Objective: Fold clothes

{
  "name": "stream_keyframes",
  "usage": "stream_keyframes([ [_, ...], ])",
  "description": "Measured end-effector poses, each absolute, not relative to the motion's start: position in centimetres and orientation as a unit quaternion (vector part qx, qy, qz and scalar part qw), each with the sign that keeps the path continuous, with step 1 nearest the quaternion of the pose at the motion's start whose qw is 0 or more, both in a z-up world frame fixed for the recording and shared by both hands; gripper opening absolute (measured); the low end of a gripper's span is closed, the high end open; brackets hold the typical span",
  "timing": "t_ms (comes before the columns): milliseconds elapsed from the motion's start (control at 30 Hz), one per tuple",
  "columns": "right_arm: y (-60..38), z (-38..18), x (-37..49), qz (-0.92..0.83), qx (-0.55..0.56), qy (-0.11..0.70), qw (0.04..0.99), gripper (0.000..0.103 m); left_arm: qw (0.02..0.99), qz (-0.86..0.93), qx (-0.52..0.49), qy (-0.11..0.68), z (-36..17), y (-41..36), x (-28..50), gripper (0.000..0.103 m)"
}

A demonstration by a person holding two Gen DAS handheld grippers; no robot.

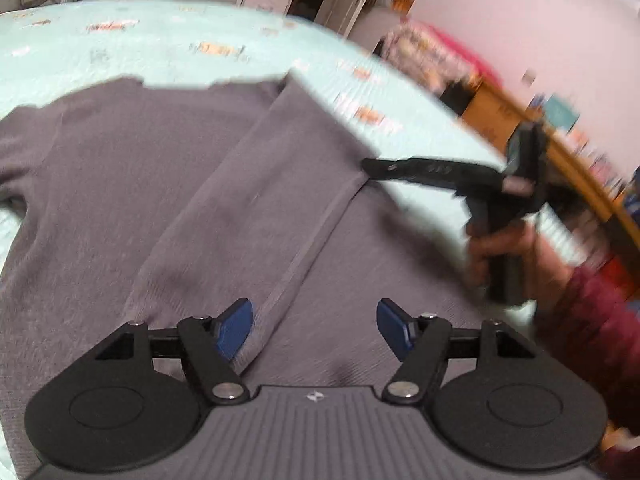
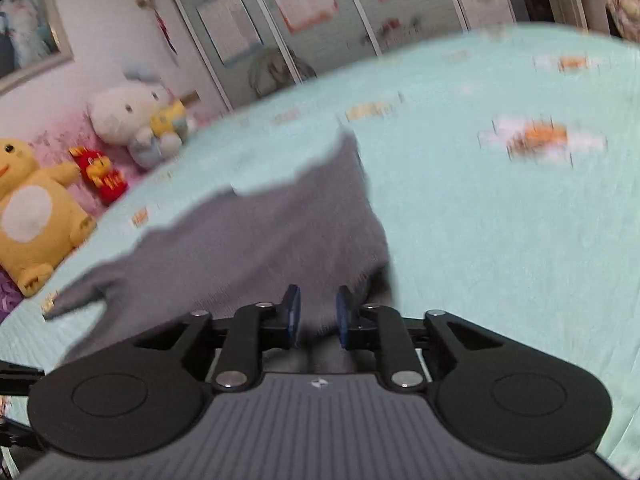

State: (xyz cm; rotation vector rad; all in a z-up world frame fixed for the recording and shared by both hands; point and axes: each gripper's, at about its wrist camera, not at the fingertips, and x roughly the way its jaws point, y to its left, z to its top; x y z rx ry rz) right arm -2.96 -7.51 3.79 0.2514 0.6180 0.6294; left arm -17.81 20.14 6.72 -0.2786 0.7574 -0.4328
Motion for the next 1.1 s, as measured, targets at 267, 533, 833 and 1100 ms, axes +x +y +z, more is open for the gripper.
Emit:
stream_keyframes([
  [267,-2.1,5.6,1.3,0.364,0.099,0.311,0.872,0.036,0.896,-0.110,-0.186,0.388,4.1,20.3,-10.6,0.068],
  [533,-5.2,3.0,-1.5,0.377,0.027,0.359,0.854,0.036,0.883,-0.143,-0.210,0.395,3.2,19.6,-17.7,0.071],
  [833,2.4,5.2,-2.5,0.459,0.045,0.344,0.818,0.040,0.910,-0.100,-0.196,0.352,5.1,20.0,-17.0,0.074],
  [1100,-0.3,3.3,-5.8,0.469,-0.028,0.397,0.788,0.040,0.888,-0.120,-0.188,0.402,3.9,19.9,-20.1,0.071],
])
